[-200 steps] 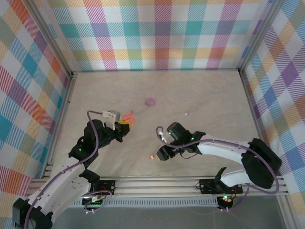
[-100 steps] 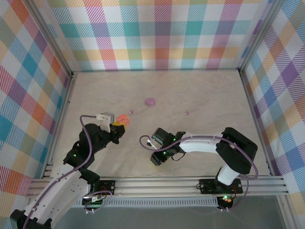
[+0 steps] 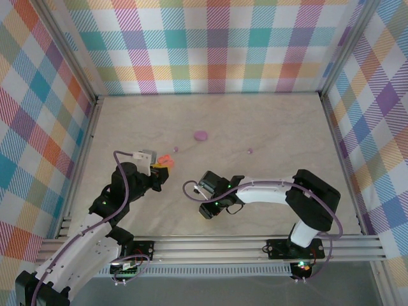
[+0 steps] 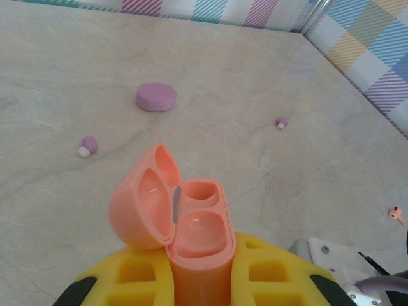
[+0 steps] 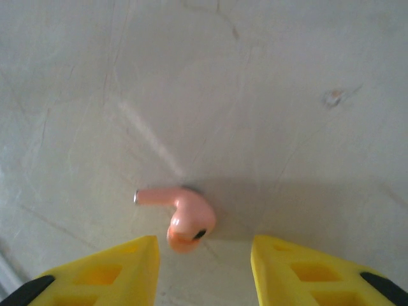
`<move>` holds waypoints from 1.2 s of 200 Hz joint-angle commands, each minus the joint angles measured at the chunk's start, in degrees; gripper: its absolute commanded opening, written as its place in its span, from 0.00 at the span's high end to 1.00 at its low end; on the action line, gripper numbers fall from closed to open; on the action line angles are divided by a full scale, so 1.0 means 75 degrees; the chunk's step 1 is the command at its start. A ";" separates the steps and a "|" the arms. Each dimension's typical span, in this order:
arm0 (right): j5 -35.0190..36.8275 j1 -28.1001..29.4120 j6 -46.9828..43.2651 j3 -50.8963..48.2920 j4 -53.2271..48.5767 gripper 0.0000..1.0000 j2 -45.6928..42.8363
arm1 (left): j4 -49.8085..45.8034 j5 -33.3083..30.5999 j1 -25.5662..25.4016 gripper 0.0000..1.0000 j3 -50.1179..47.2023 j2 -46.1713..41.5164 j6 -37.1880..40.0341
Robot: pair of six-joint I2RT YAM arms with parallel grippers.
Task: Insert wireless bluetooth earbuds into charging case
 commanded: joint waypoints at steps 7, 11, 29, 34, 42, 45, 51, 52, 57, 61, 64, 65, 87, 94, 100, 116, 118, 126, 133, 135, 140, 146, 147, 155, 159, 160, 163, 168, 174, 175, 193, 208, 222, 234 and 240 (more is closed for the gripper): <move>0.0207 -0.0030 0.0005 0.0306 0.0472 0.58 0.0133 | -0.0027 -0.0109 0.0093 1.00 0.0126 -0.0226 0.0097; 0.0161 -0.0036 -0.0006 0.0309 0.0491 0.59 0.0149 | -0.0039 -0.0107 0.0092 1.00 0.0121 -0.0238 0.0097; 0.0010 -0.0026 -0.0007 0.0342 0.0479 0.59 0.0230 | -0.0091 -0.0123 0.0092 1.00 0.0133 -0.0268 0.0108; -0.0013 -0.0020 0.0002 0.0355 0.0461 0.60 0.0262 | -0.0103 -0.0125 0.0092 1.00 0.0138 -0.0279 0.0114; -0.0037 -0.0027 0.0005 0.0379 0.0431 0.61 0.0306 | -0.0115 -0.0121 0.0092 1.00 0.0153 -0.0280 0.0120; -0.0044 -0.0025 0.0005 0.0389 0.0423 0.61 0.0317 | -0.0115 -0.0119 0.0097 1.00 0.0145 -0.0280 0.0120; -0.0061 -0.0031 0.0003 0.0397 0.0395 0.62 0.0335 | -0.0115 -0.0111 0.0092 1.00 0.0146 -0.0290 0.0120; -0.0061 -0.0028 0.0004 0.0406 0.0388 0.62 0.0337 | -0.0115 -0.0109 0.0092 1.00 0.0145 -0.0285 0.0120; -0.0072 -0.0021 0.0002 0.0409 0.0370 0.63 0.0346 | -0.0115 -0.0111 0.0092 1.00 0.0147 -0.0288 0.0120; -0.0072 -0.0023 -0.0001 0.0415 0.0346 0.63 0.0356 | -0.0115 -0.0113 0.0092 1.00 0.0145 -0.0280 0.0120; -0.0084 -0.0026 0.0010 0.0415 0.0322 0.63 0.0361 | -0.0115 -0.0109 0.0092 1.00 0.0144 -0.0280 0.0120; -0.0085 -0.0032 0.0013 0.0415 0.0316 0.63 0.0361 | -0.0115 -0.0108 0.0092 1.00 0.0144 -0.0280 0.0120; -0.0121 -0.0020 0.0048 0.0415 0.0178 0.64 0.0332 | -0.0115 -0.0101 0.0092 1.00 0.0132 -0.0268 0.0119; -0.0132 -0.0024 0.0066 0.0403 0.0132 0.64 0.0307 | -0.0108 -0.0096 0.0092 1.00 0.0132 -0.0256 0.0120; -0.0143 -0.0016 0.0092 0.0389 0.0095 0.64 0.0265 | -0.0104 -0.0096 0.0092 1.00 0.0129 -0.0246 0.0120; -0.0133 -0.0004 0.0139 0.0302 0.0080 0.64 0.0181 | -0.0061 -0.0096 0.0092 1.00 0.0120 -0.0221 0.0120; -0.0121 -0.0003 0.0141 0.0287 0.0081 0.64 0.0170 | -0.0049 -0.0104 0.0092 1.00 0.0126 -0.0212 0.0120; -0.0110 0.0003 0.0145 0.0243 0.0105 0.64 0.0145 | -0.0028 -0.0096 0.0092 1.00 0.0126 -0.0189 0.0120; -0.0085 0.0015 0.0145 0.0239 0.0094 0.65 0.0148 | -0.0011 -0.0087 0.0092 1.00 0.0126 -0.0166 0.0120; -0.0080 0.0010 0.0145 0.0239 0.0084 0.65 0.0159 | -0.0010 -0.0087 0.0092 1.00 0.0131 -0.0163 0.0120; -0.0068 0.0009 0.0144 0.0259 0.0069 0.66 0.0173 | -0.0002 -0.0084 0.0092 1.00 0.0143 -0.0145 0.0129; -0.0046 0.0024 0.0145 0.0290 0.0026 0.66 0.0200 | 0.0002 -0.0073 0.0093 1.00 0.0163 -0.0128 0.0132; -0.0048 0.0028 0.0145 0.0294 0.0022 0.66 0.0211 | 0.0002 -0.0073 0.0092 1.00 0.0165 -0.0122 0.0138; -0.0041 0.0032 0.0134 0.0337 -0.0016 0.67 0.0257 | -0.0008 -0.0083 0.0092 1.00 0.0170 -0.0093 0.0154; -0.0050 0.0038 0.0128 0.0360 -0.0034 0.67 0.0286 | -0.0016 -0.0068 0.0097 1.00 0.0178 -0.0075 0.0154; -0.0050 0.0041 0.0125 0.0370 -0.0037 0.67 0.0294 | -0.0013 -0.0070 0.0095 1.00 0.0185 -0.0072 0.0161; -0.0049 0.0044 0.0122 0.0387 -0.0056 0.68 0.0298 | -0.0019 -0.0075 0.0092 1.00 0.0190 -0.0063 0.0166; -0.0048 0.0059 0.0110 0.0420 -0.0082 0.69 0.0342 | -0.0030 -0.0080 0.0092 1.00 0.0209 -0.0057 0.0178; -0.0047 0.0078 0.0099 0.0454 -0.0115 0.69 0.0361 | -0.0039 -0.0072 0.0092 1.00 0.0223 -0.0034 0.0190; -0.0049 0.0078 0.0098 0.0458 -0.0119 0.69 0.0373 | -0.0042 -0.0072 0.0092 1.00 0.0224 -0.0034 0.0190; -0.0039 0.0135 0.0064 0.0532 -0.0209 0.70 0.0425 | -0.0079 -0.0073 0.0092 1.00 0.0261 0.0010 0.0214; -0.0027 0.0162 0.0063 0.0561 -0.0259 0.70 0.0421 | -0.0092 -0.0075 0.0092 1.00 0.0262 0.0012 0.0220; -0.0015 0.0183 0.0075 0.0579 -0.0317 0.69 0.0411 | -0.0092 -0.0073 0.0092 1.00 0.0261 0.0012 0.0218; -0.0010 0.0194 0.0106 0.0602 -0.0376 0.67 0.0412 | -0.0098 -0.0069 0.0093 1.00 0.0267 0.0013 0.0214; -0.0004 0.0191 0.0124 0.0614 -0.0408 0.66 0.0412 | -0.0104 -0.0066 0.0092 1.00 0.0263 0.0003 0.0214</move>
